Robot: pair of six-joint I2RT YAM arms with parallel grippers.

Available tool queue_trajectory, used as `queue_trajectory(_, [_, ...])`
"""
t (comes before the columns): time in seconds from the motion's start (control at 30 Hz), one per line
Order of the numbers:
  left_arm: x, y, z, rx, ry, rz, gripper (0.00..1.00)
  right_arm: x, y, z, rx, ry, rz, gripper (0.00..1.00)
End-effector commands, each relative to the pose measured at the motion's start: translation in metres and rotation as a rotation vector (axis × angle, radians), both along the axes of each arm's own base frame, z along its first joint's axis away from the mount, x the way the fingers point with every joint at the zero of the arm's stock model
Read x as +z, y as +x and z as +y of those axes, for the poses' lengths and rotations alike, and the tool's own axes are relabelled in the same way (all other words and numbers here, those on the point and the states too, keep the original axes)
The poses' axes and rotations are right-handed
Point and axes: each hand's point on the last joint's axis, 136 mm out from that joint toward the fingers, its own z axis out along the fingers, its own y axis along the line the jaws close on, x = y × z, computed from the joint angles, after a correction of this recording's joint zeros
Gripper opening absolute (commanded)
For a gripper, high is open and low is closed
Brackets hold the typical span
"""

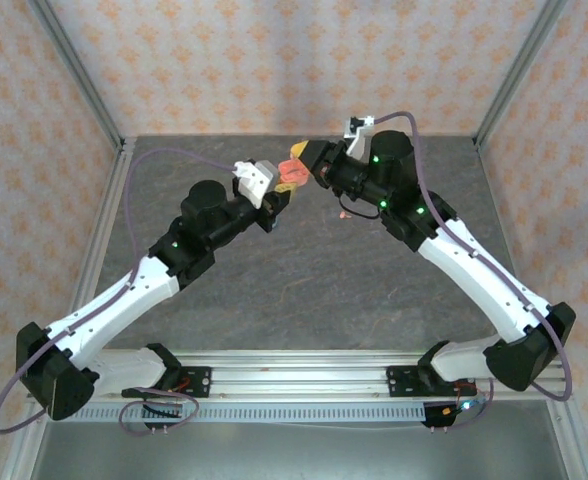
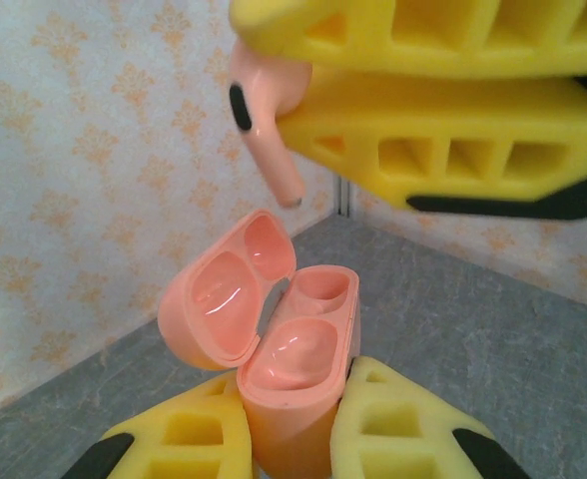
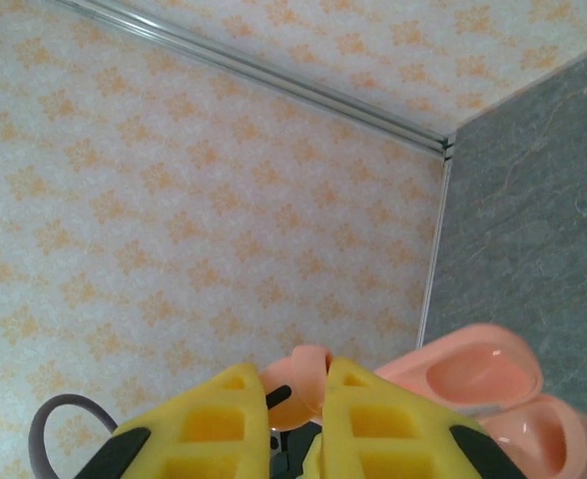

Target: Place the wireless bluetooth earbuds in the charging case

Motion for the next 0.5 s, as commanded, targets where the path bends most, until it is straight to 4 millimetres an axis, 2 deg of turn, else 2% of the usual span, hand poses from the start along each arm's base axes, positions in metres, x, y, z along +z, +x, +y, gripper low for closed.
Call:
queue_trajectory(0.0, [0.036, 0.003, 0.001, 0.03, -0.047, -0.095, 0.0, 0.003, -0.004, 0.009, 0.029, 0.028, -0.016, 0.14])
queue_trajectory(0.17, [0.038, 0.007, -0.002, 0.037, -0.049, -0.096, 0.0, -0.004, -0.004, 0.015, 0.046, 0.022, 0.002, 0.14])
queue_trajectory(0.47, [0.041, 0.009, -0.002, 0.048, -0.058, -0.098, 0.0, -0.012, -0.001, 0.014, 0.029, -0.001, 0.02, 0.13])
